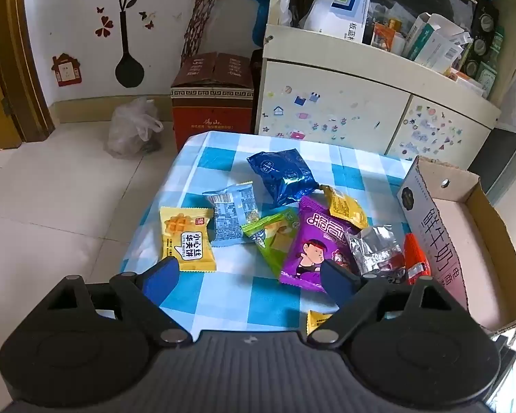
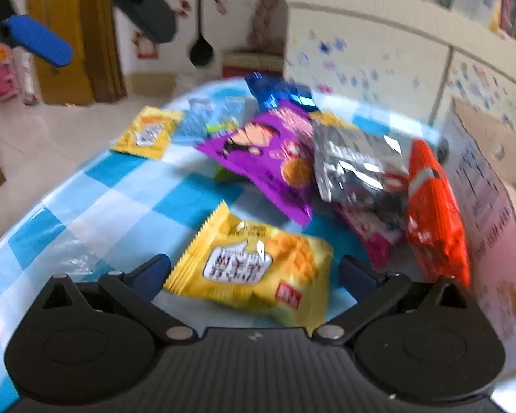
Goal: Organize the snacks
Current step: 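Move both tools over the snack pile toward the red-orange bag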
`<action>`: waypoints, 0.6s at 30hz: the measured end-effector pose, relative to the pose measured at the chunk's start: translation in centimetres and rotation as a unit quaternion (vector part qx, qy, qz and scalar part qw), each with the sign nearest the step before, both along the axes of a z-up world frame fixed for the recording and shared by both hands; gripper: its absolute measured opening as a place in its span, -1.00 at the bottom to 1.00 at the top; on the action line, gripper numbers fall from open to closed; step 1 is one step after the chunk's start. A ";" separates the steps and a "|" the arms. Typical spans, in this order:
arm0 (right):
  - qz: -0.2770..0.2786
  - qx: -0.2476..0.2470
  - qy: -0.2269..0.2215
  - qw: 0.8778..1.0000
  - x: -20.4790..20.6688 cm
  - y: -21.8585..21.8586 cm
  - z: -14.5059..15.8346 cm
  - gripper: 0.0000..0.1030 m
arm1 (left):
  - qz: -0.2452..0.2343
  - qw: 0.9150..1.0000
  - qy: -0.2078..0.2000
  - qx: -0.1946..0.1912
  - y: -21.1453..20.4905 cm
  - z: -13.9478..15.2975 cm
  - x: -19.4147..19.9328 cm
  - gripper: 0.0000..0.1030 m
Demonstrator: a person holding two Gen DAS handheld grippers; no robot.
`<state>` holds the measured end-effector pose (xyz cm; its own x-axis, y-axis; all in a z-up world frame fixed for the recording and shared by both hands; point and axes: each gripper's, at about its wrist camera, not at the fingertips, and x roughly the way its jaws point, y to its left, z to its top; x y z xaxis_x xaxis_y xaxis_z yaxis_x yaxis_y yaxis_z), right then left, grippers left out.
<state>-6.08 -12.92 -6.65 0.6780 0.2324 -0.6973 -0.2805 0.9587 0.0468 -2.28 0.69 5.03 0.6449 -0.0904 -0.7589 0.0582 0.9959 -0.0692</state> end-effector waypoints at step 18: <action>-0.051 -0.032 0.076 0.995 1.7 -1.5 9.4 0.98 | 0.063 0.997 -0.010 0.040 2.2 0.7 1.5 0.79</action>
<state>-4.40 -14.37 2.79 0.5814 0.1202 -0.8047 -0.1766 0.9841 0.0194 -0.79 2.90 5.69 0.6631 0.0523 -0.7467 -0.0666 0.9977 0.0107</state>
